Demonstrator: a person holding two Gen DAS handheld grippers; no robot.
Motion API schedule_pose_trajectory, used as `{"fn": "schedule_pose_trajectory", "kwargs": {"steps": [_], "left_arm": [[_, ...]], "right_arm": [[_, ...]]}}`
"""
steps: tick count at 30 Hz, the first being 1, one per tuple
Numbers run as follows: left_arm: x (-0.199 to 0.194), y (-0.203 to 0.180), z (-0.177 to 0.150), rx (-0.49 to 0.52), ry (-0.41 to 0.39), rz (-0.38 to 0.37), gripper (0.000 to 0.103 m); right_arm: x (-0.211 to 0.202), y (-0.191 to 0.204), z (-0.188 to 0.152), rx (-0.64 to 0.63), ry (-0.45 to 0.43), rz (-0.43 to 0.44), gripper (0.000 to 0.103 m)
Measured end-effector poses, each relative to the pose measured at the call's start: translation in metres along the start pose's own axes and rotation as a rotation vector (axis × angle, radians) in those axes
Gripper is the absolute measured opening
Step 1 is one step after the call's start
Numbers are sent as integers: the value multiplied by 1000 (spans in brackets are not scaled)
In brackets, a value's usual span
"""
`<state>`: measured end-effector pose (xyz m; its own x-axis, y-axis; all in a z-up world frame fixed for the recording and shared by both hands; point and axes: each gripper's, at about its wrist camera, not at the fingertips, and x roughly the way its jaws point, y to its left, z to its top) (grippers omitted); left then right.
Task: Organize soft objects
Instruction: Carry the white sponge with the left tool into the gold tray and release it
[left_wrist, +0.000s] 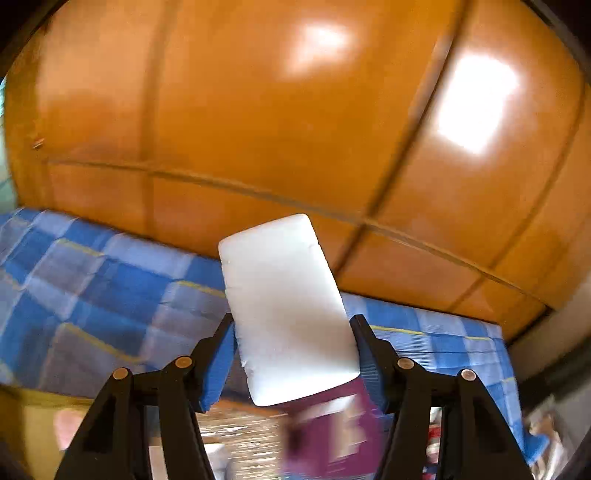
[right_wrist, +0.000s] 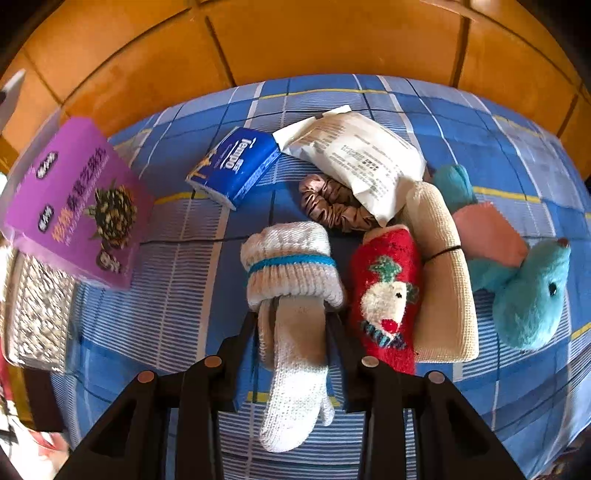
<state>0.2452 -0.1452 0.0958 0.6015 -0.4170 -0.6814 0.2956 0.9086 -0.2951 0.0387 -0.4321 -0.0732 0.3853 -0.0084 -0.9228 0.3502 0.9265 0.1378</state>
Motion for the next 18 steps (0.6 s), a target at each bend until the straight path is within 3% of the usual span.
{"fn": "schedule_pose_trajectory", "kwargs": {"steps": [5,10,18], "left_arm": [[-31,78,-23,-71,-11,50,61],[-77,145,-75,-125,-15,86,62],[-96,219,-163,-223,78,154,62]], "right_arm": [[10,8,0,-48,25,-43,32],[14,15,-1,-76,23,-71,32],[18,21,-9,-100,4,-102,33]]}}
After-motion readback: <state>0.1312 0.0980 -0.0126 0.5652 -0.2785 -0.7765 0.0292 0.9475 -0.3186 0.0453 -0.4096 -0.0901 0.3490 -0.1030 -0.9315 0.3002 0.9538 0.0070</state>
